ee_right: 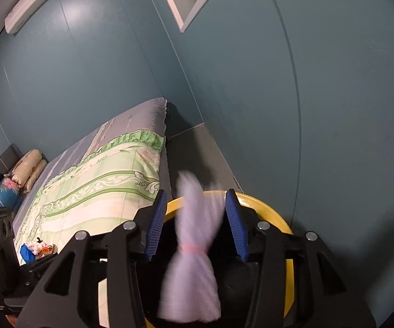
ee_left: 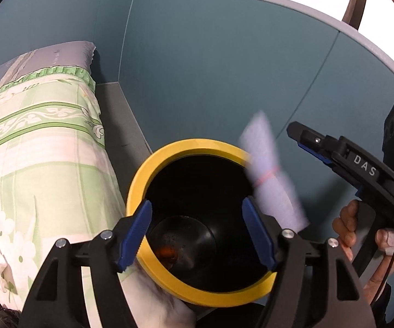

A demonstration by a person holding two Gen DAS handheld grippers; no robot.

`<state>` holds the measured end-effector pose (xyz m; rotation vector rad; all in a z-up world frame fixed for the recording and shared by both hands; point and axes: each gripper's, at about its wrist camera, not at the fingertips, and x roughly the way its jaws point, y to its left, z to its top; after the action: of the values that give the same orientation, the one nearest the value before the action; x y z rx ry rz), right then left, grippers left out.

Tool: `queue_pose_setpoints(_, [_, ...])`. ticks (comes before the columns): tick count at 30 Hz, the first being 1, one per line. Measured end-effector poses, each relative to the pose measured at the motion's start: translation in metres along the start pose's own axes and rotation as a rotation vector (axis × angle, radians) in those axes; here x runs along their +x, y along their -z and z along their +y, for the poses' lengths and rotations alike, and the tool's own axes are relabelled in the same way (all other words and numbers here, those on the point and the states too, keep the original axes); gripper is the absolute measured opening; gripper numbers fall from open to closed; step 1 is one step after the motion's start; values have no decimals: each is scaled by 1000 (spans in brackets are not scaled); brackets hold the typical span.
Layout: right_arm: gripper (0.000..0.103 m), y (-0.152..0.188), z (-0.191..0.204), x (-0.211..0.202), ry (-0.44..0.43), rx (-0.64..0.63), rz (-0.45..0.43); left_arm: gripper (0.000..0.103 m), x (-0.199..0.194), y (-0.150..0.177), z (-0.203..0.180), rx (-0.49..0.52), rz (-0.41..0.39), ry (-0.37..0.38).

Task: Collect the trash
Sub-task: 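Open the left gripper dropping the tangerine while the right gripper releases the foam net into the bin, then move both open grippers back over the trash on the bed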

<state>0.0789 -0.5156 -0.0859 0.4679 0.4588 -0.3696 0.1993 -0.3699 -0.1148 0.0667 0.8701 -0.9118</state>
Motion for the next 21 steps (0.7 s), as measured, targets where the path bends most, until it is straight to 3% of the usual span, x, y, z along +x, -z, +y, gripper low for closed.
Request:
queue_pose_setpoints(10, [43,-4,18,-23,-13,-18,-43,65,-40,-11,41,-60,-73,-49])
queue_pose_setpoints(21, [50,2,93,-59,-140,-145,-89,73,-112,-8,113,-134,-170,-193])
